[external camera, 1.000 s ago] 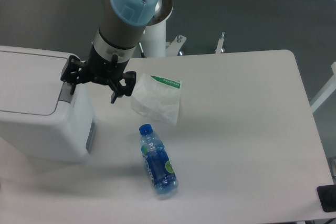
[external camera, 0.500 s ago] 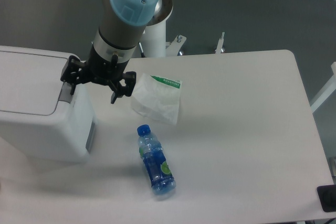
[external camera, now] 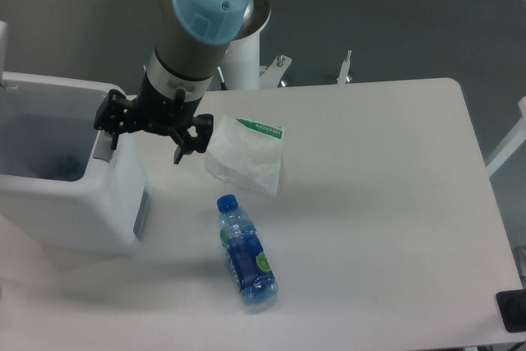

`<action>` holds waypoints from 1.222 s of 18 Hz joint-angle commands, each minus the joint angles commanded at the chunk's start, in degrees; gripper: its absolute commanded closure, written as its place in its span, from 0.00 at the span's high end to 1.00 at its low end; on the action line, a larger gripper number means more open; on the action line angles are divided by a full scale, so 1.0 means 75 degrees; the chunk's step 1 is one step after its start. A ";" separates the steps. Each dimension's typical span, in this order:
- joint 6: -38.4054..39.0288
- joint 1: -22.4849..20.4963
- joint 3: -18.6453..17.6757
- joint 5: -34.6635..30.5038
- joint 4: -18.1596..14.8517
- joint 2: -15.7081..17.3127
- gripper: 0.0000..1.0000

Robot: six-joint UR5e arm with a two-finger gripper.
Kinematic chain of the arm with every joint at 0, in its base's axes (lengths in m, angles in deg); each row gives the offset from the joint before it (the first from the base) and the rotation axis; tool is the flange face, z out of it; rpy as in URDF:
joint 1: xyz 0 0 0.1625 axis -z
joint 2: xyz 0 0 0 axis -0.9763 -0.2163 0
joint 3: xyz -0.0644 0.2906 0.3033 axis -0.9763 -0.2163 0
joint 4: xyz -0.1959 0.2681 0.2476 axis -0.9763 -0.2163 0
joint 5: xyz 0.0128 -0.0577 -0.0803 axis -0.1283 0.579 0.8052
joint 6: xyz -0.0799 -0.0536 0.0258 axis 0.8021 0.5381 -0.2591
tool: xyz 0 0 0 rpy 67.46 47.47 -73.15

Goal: Open the trash can
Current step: 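Lift the gripper away from the open trash can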

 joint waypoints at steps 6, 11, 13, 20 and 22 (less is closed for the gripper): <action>-0.0409 -0.0573 0.0634 0.0000 0.0338 0.0023 1.00; -0.0632 -0.1031 0.0306 -0.0852 0.1288 -0.0023 1.00; -0.1250 -0.1101 0.0213 -0.1380 0.1312 -0.0082 1.00; -0.4614 -0.2143 -0.0151 -0.2273 0.1312 -0.0550 1.00; -0.5375 -0.2401 -0.0198 -0.2273 0.1336 -0.0784 1.00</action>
